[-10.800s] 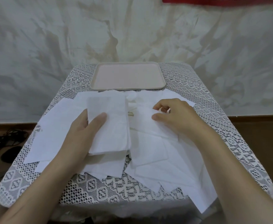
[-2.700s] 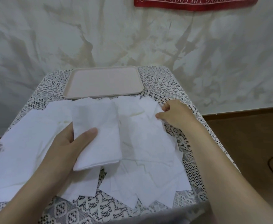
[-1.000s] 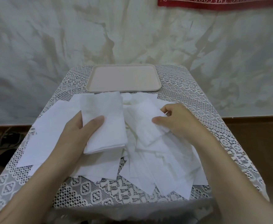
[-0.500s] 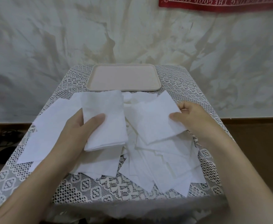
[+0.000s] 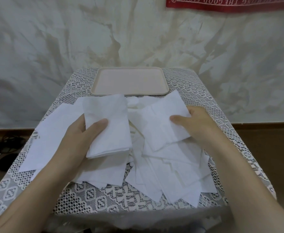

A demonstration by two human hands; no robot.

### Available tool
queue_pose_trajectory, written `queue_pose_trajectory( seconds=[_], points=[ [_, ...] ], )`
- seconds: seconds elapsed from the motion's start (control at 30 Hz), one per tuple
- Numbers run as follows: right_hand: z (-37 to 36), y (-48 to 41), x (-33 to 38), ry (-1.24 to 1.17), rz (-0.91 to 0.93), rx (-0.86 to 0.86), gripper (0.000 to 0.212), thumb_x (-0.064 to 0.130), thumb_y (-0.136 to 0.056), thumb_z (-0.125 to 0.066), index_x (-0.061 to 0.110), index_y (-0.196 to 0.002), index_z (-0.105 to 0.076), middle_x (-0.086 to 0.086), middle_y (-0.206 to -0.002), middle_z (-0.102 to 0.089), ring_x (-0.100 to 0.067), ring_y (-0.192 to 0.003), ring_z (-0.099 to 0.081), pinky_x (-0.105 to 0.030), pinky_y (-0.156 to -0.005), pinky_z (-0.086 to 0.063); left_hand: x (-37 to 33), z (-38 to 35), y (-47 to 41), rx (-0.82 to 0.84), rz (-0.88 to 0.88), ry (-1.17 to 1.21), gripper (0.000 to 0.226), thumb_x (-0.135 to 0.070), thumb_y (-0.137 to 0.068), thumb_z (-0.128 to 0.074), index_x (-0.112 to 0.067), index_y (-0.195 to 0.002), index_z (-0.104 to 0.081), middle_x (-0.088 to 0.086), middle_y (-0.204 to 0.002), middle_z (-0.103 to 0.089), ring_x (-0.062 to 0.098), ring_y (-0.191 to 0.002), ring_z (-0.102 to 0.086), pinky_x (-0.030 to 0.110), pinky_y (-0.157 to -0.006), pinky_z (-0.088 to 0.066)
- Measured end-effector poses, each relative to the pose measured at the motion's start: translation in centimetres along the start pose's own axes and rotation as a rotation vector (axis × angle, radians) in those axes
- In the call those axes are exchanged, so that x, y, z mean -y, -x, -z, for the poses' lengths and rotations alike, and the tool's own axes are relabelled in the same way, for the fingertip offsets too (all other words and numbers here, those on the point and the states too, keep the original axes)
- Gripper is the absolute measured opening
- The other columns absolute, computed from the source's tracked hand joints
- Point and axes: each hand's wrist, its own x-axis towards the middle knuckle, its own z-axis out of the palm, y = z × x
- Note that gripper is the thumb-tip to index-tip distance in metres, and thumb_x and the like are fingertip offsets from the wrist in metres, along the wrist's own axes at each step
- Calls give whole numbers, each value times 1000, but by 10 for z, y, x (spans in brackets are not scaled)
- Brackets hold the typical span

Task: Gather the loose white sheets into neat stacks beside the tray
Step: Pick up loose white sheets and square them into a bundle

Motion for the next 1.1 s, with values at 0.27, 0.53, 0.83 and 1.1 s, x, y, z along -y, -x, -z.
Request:
queue_pose_trajectory(
  seconds=[0.27, 0.53, 0.83, 1.1],
  points=[
    [-8, -7, 4, 310, 36, 72, 23, 33, -80, -81, 16, -94, -74, 0, -88, -78, -24, -83, -75, -51, -83, -61, 2, 0, -2, -3, 6, -6, 20, -32, -99, -64, -26, -116, -73, -1, -104, -81, 17, -89, -77, 41, -80, -55],
    [-5, -6, -1, 304, 44, 65, 14, 25, -84, -78, 15, -93, -75, -1, -88, -78, -27, -85, -75, -53, -86, -59, 0, -2, -1, 3, 5, 10, 19, -30, -99, -64, -25, -115, -73, -2, -101, -81, 13, -85, -77, 38, -76, -53],
    [17, 19, -2, 97, -2, 9, 7, 16, -89, -73, 11, -93, -75, -7, -93, -79, -24, -86, -75, -37, -78, -57, -3, -4, 8, 23, -5, 18, 19, -29, -100, -64, -25, -117, -72, -1, -103, -81, 16, -89, -78, 39, -77, -55],
    [18, 33, -7, 45, -108, 185, 15, 27, -94, -72, 13, -99, -75, -4, -91, -80, -15, -73, -75, -25, -56, -55, 0, -6, 9, 68, -10, 36, 26, -33, -101, -62, -27, -126, -68, 0, -112, -80, 23, -102, -77, 45, -88, -57]
  ],
)
